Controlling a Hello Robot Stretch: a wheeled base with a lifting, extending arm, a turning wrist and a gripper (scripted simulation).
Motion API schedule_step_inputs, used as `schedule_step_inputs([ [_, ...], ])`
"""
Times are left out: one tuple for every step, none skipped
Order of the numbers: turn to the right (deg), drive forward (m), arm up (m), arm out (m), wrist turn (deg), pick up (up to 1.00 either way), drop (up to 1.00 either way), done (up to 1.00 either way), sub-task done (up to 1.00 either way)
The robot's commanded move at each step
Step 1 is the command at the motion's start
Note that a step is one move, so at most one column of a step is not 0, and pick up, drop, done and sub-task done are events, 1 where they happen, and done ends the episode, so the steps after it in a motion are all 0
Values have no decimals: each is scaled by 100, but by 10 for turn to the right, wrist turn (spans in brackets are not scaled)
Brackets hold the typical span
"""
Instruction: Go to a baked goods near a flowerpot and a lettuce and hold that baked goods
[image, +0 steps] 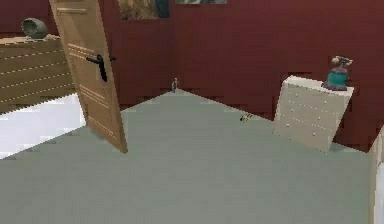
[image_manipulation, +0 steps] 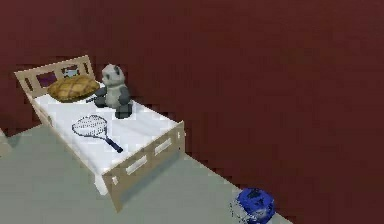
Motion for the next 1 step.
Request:
schedule_step_inputs([
  [0, 45, 0, 0, 0, 0, 0, 0, 0],
])
